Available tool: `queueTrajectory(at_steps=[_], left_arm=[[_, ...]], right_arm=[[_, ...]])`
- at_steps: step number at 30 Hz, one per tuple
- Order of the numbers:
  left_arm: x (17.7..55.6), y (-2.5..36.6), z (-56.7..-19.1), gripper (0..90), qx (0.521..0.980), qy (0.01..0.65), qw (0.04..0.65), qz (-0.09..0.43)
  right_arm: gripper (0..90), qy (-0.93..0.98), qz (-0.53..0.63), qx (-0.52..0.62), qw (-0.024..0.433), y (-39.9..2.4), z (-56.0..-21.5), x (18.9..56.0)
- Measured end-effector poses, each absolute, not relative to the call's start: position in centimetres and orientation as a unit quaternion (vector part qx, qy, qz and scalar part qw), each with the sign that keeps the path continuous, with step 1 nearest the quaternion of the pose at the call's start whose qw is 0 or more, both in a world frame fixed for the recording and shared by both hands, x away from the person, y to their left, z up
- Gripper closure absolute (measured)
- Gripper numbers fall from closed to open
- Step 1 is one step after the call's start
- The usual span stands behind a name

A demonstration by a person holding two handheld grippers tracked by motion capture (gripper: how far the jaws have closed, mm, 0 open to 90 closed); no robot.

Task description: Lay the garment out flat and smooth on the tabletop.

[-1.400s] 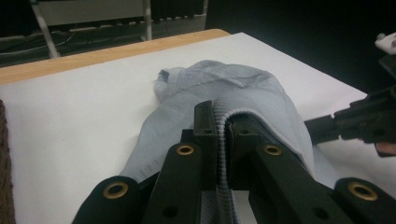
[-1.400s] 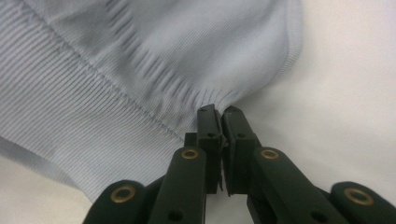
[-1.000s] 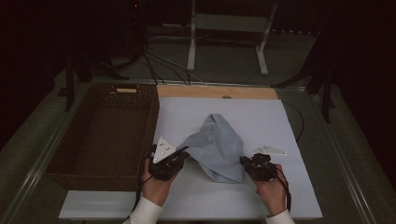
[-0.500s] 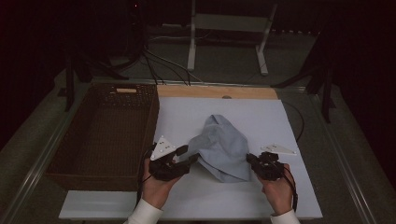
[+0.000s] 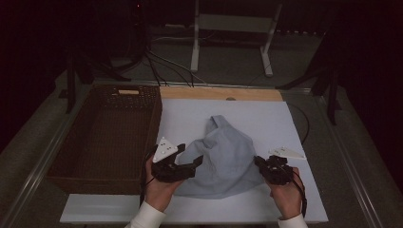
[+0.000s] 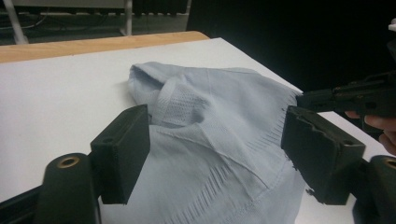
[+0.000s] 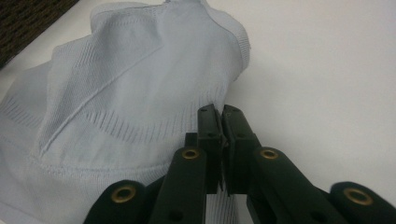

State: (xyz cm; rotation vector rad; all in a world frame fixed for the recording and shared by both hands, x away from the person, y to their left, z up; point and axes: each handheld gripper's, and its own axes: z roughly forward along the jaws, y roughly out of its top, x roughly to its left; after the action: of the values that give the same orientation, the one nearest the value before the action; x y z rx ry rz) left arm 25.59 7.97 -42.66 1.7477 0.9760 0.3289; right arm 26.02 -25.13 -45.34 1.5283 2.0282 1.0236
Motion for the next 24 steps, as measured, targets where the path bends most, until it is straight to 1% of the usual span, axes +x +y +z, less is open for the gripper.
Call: queueTrajectory(at_steps=[8, 20, 24], left_arm=[[25.7, 8.2, -42.7, 22.7, 0.728, 0.412, 0.527, 0.15], [25.7, 8.5, -42.4, 19.9, 0.726, 0.414, 0.526, 0.156], [25.8, 8.5, -42.5, 19.4, 0.725, 0.416, 0.525, 0.158]], right_arm=[[87.9, 0.728, 0.361, 0.545, 0.206, -25.5, -45.1, 25.5], [87.9, 0.723, 0.353, 0.553, 0.215, -27.3, -45.0, 24.5], [87.9, 0.719, 0.356, 0.559, 0.208, -27.9, -45.1, 24.3]])
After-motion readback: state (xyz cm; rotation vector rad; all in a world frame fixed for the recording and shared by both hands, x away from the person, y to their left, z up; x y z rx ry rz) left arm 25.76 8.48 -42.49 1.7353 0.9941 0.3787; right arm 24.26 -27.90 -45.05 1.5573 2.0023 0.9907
